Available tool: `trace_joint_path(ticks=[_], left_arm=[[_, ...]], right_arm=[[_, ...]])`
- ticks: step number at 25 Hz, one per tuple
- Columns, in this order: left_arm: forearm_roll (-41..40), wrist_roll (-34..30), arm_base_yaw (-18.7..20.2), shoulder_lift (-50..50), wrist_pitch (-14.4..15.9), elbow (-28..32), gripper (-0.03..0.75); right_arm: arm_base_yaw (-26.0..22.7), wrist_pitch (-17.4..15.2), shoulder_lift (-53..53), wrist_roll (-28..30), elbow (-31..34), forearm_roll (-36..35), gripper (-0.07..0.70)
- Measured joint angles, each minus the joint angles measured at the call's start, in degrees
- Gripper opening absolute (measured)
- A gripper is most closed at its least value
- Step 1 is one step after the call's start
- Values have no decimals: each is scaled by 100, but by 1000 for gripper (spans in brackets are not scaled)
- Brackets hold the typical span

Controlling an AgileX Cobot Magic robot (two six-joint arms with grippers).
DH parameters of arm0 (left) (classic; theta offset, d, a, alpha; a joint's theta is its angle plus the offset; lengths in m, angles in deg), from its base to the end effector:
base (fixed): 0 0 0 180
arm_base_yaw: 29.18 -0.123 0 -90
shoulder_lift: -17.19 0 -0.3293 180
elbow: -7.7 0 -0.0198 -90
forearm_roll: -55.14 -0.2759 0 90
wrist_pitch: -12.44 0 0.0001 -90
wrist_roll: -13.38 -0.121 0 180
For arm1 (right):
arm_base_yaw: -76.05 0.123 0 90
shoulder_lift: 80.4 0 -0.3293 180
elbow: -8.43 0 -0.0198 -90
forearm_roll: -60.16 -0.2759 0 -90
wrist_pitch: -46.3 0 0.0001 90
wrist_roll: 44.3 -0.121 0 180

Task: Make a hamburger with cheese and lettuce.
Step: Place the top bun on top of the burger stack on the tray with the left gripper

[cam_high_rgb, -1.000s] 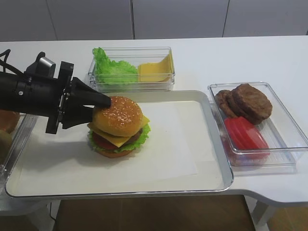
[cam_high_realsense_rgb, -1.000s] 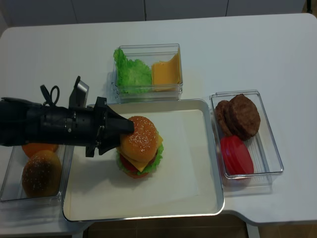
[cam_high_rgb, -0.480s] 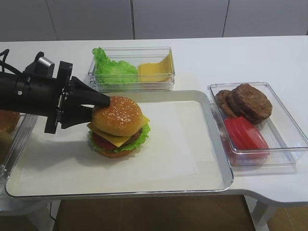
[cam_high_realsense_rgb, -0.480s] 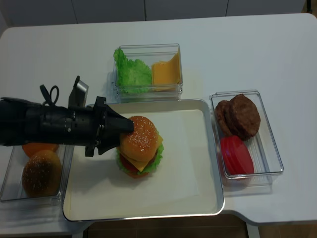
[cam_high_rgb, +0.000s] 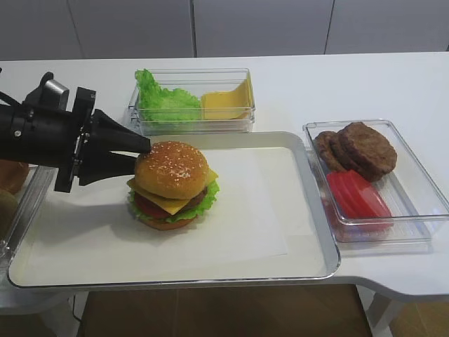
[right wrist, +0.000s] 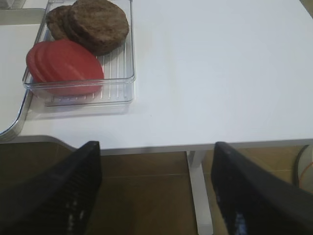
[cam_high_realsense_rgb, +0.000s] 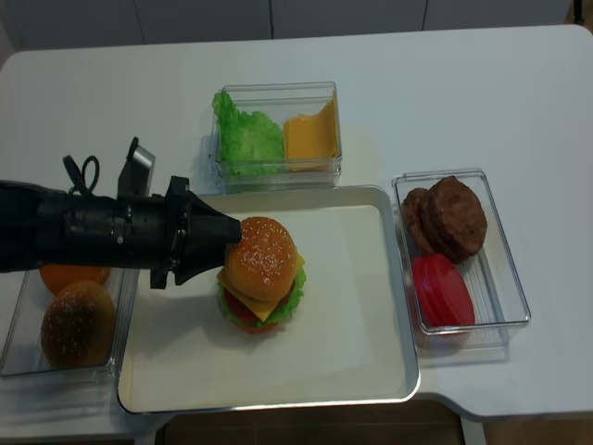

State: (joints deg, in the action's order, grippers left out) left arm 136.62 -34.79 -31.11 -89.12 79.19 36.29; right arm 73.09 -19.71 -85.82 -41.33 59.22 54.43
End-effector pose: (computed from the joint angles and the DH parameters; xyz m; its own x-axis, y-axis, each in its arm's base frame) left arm 0.3275 -0.0990 0.2130 -0.9761 -0.1829 -0.1171 0.0370 0.3912 -0.9196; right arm -0.0070 0.0114 0.2599 -0.5306 0.0164 -0.8475 -0.0316 0.9987 0.0391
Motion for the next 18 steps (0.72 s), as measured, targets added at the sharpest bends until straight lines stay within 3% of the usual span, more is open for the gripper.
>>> trace_joint_path(ticks=[18], left_arm=[[-207, -63, -566, 346, 0, 0, 307]], right_arm=[[0, 0, 0, 0, 0, 0, 532]])
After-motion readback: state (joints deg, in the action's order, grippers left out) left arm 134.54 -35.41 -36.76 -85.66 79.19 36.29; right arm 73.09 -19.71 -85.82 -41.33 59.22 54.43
